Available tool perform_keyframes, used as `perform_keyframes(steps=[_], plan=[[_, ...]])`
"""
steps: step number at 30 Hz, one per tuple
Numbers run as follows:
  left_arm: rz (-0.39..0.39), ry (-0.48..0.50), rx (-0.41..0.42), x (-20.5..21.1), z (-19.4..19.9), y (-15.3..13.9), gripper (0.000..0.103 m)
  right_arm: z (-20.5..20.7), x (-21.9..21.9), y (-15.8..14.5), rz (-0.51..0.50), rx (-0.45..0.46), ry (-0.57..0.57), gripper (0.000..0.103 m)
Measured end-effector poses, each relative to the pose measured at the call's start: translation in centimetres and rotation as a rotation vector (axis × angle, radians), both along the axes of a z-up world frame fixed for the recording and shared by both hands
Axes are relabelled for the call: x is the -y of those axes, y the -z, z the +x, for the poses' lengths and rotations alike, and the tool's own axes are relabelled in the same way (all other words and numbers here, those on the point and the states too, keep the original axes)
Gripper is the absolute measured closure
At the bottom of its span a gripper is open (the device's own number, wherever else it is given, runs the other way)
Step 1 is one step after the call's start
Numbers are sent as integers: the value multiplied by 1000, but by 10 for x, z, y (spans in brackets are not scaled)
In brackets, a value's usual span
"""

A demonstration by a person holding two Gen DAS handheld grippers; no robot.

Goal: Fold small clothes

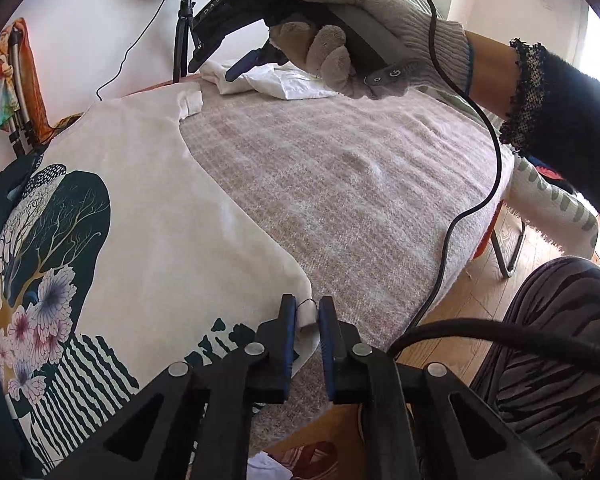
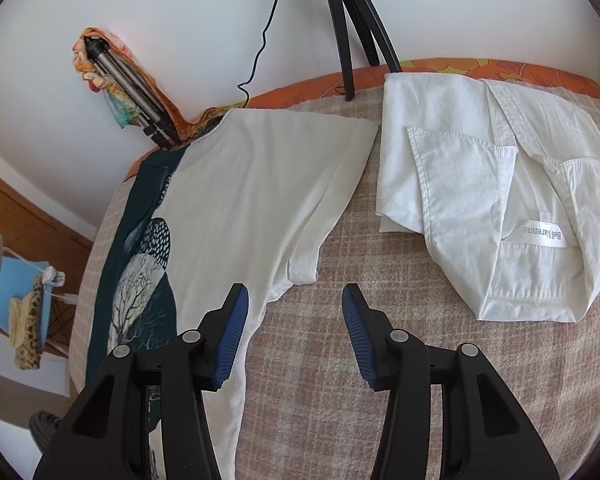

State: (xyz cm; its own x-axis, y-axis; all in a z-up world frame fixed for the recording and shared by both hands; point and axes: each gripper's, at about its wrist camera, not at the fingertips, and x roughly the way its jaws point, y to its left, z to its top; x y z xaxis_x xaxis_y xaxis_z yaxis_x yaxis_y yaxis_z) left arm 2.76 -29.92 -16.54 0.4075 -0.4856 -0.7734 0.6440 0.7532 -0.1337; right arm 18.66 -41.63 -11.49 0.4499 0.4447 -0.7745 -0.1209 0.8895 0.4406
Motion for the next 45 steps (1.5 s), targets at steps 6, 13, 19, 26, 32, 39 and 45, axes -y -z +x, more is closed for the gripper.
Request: perform_keyframes(steps=[6, 13, 19, 26, 32, 39, 45], plan=[[-78, -46, -22, -17, 3, -8, 102, 27, -7, 22, 32, -56, 38, 56], [-114, -84, -18, -28, -1, -13, 103, 47, -2, 44, 145, -126, 134, 55], [-147, -101, -35, -35, -4, -12, 103, 55, -7, 46, 174, -145, 168, 99], [-205, -133, -41, -57, -6, -16, 103, 61, -46, 4, 29, -28, 144, 101], [-269, -187, -48, -91, -7, -20, 103, 66, -109, -23, -69, 43, 44, 102], [-288, -234, -80, -121, -4, -11, 103, 68, -164, -29, -221, 67, -15, 102], [-306, -199, -73, -117, -3, -11, 103, 73, -117, -9, -277, -30, 102, 63]])
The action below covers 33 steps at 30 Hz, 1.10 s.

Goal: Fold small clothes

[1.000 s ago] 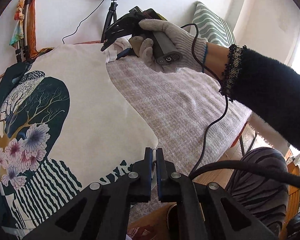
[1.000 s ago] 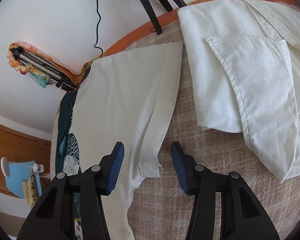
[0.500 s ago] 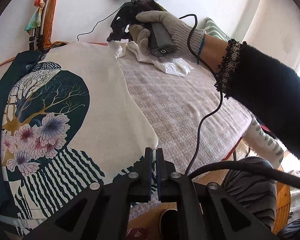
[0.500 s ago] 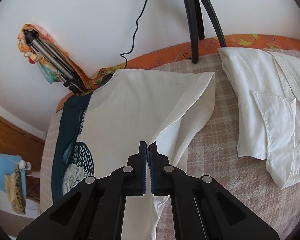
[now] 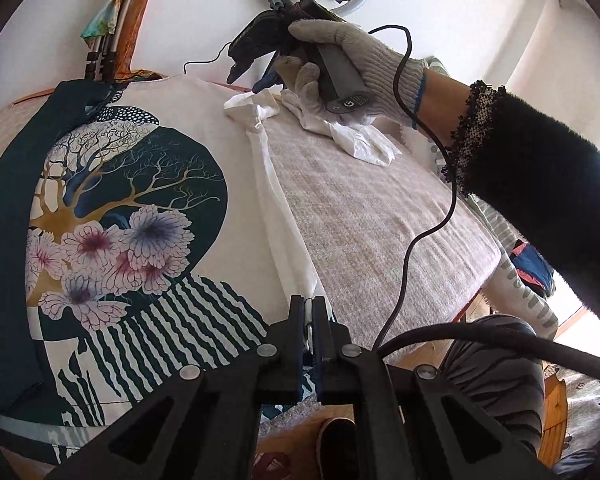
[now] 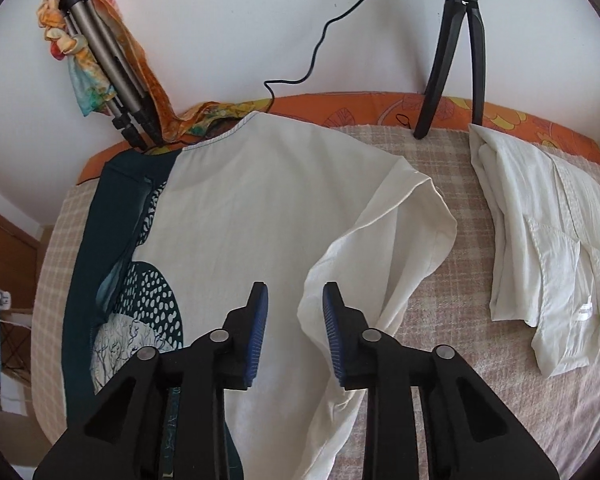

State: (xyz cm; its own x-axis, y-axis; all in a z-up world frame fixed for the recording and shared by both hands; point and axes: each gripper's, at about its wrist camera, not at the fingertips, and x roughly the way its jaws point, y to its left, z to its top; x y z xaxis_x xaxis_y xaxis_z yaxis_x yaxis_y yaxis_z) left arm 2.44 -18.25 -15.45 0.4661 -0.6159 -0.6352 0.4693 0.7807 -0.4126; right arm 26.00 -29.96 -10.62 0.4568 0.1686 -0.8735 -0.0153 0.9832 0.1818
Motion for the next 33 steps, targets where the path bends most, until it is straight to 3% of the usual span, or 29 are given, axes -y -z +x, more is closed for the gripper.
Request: perform_keyframes(steps=[4, 9, 13, 14, 15, 22, 23, 24, 25, 27, 33], plan=[[0, 19, -6, 5, 0, 3, 103, 7, 7, 9, 64, -45, -27, 63], [-2, 24, -18, 6, 4, 5, 103, 5, -6, 11, -122, -14, -39, 63], [1, 23, -25, 6, 4, 7, 103, 9, 43, 7, 3, 23, 134, 62], [1, 24, -24, 6, 4, 7, 103, 12, 53, 11, 46, 7, 156, 56], [1, 24, -24, 7, 3, 7, 103, 14, 61, 16, 95, -13, 166, 51], [2, 30, -28, 9, 4, 8, 103, 19, 73, 48, 192, -64, 191, 51], [2, 30, -30, 9, 4, 9, 103, 20, 71, 49, 185, -57, 184, 57], [1, 29, -33, 9, 4, 10, 103, 21, 69, 49, 169, -54, 176, 82], [0, 28, -35, 9, 4, 10, 103, 24, 67, 50, 166, -64, 163, 97], [-8, 21, -41, 8, 4, 10, 103, 26, 64, 47, 164, -48, 159, 102], [-31, -23, -27, -7, -2, 4, 103, 29, 29, 11, 121, 30, 77, 102]])
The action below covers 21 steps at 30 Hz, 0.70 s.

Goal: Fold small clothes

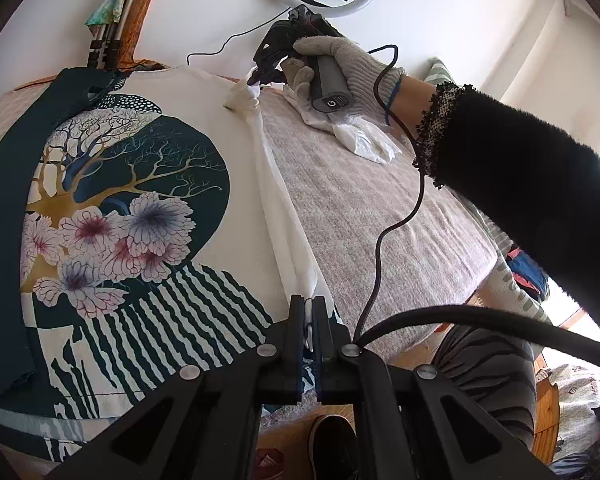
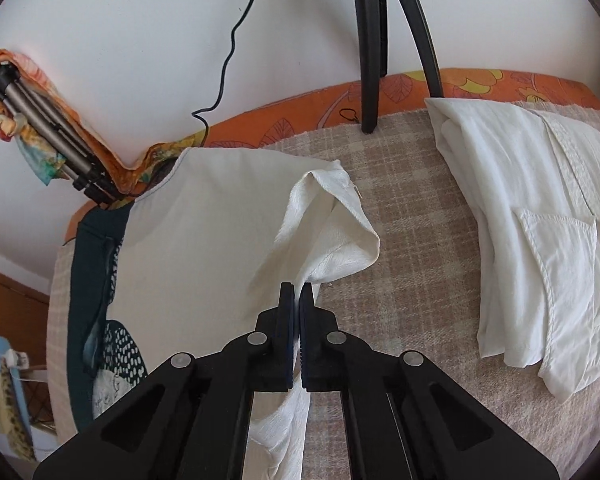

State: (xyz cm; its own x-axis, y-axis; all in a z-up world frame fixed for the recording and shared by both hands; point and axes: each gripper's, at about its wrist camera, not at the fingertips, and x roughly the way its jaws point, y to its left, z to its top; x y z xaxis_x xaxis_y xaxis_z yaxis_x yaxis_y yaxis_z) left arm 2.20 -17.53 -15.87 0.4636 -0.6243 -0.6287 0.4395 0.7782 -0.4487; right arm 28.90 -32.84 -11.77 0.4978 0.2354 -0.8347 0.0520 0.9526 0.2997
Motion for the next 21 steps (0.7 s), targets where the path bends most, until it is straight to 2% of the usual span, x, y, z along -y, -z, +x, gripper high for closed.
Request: perform_keyframes(steps=[5, 10, 16, 21], plan=[[-1, -70, 28, -22, -7, -8, 103, 8, -56, -27, -48, 50, -100, 102], [-2, -160, 45, -49, -11, -12, 103, 19, -117, -39, -103, 78, -208, 102], [7, -220, -4, -69, -7, 0, 103, 32, -170, -20, -171, 56, -276, 102], [-5, -231, -27, -79, -10, 5, 103, 40, -185, 6, -152, -35, -313, 100]])
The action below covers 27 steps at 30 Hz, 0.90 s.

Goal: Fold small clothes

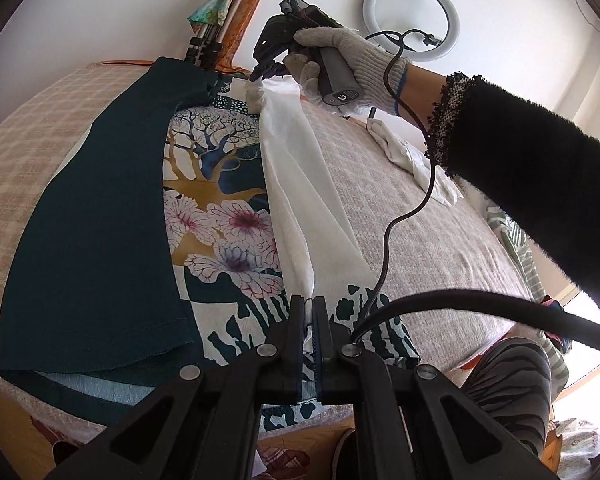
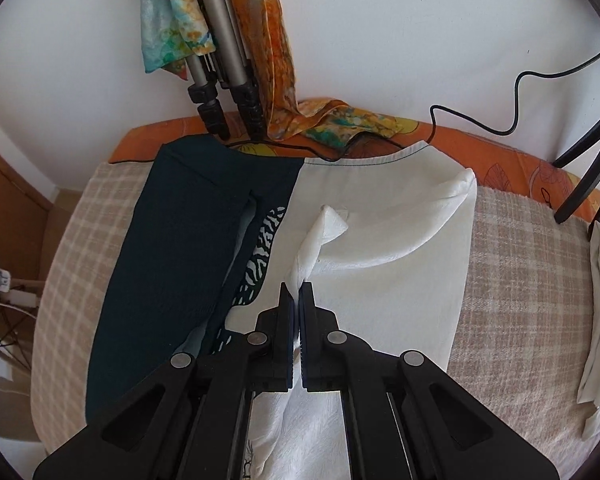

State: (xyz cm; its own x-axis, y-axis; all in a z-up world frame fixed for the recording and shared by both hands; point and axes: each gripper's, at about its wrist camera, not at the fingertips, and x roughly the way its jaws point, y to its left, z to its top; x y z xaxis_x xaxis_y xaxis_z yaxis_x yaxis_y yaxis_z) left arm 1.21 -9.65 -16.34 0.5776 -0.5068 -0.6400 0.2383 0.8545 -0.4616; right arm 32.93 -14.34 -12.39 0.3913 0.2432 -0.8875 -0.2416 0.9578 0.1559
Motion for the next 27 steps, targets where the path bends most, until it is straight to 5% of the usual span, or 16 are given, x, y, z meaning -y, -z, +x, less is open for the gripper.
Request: perform_keyframes(steps=[3, 9, 15, 20, 27], plan=[[-15, 16, -2, 0, -1, -1, 103, 1, 7, -4, 57, -27, 12, 85], [-17, 23, -16, -1, 3, 2, 103, -7, 34, -36, 185, 23, 23, 84], [-25, 25, -46, -3, 4, 7, 100, -33, 68, -27, 84, 6, 64, 84], [-7, 37, -38, -2, -3, 4, 76, -81, 103, -15, 120, -40, 64, 75], [11, 59, -23, -12, -13, -4, 74, -195, 122, -19, 162, -45, -17, 74]])
